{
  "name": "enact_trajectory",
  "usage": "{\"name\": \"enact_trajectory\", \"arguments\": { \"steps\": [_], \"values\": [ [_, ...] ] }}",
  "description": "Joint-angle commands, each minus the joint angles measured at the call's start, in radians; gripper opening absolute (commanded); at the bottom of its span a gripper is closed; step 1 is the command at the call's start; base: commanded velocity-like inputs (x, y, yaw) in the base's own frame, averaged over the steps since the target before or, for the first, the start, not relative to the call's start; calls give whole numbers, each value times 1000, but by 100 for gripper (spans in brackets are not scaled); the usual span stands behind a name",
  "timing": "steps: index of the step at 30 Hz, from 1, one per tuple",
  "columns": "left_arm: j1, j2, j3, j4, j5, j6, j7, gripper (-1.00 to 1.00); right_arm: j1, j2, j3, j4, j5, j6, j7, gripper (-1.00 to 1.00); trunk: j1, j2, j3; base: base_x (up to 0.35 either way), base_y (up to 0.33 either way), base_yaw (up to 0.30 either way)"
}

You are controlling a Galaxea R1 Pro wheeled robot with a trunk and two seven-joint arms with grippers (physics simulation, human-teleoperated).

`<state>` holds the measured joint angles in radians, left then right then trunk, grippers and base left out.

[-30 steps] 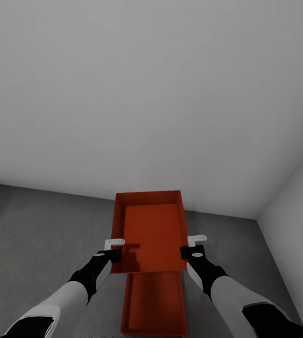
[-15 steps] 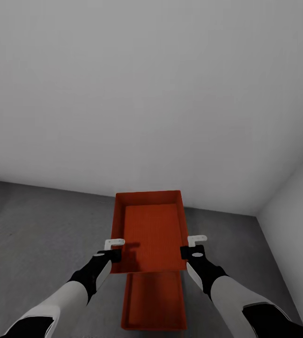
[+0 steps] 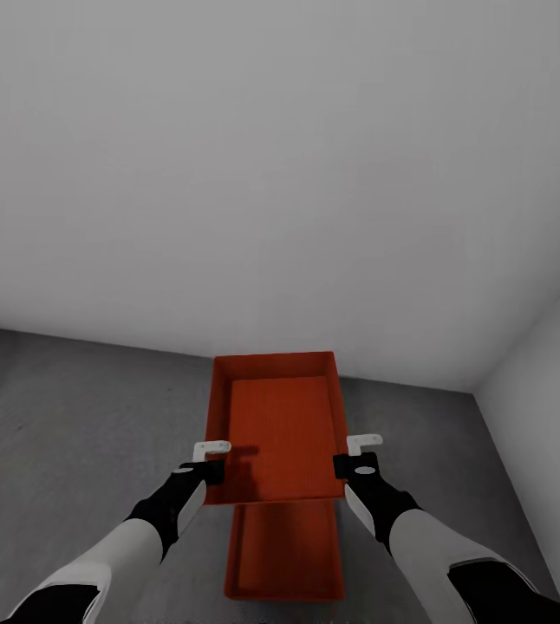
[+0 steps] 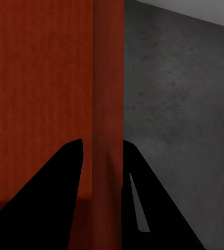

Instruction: Move the two storage containers from the living room to the garage. In the garage, place one container on the floor and stack the other container on top of it (either order is fine).

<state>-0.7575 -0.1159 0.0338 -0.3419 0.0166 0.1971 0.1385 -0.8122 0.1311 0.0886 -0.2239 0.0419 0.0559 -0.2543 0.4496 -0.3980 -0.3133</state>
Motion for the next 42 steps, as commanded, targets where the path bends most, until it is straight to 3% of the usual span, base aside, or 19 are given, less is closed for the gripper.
{"name": "enact_trajectory", "arguments": {
  "steps": [1, 42],
  "values": [
    [0, 32, -9, -5, -10, -34, 6, -100, -1, -8, 2, 3, -8, 5, -4, -100, 0, -2, -3, 0, 0, 0],
    [0, 32, -9, -3, -10, -33, 6, -100, -1, -8, 2, 3, -8, 5, -3, -100, 0, -2, -69, 0, 0, 0]
  ]
}}
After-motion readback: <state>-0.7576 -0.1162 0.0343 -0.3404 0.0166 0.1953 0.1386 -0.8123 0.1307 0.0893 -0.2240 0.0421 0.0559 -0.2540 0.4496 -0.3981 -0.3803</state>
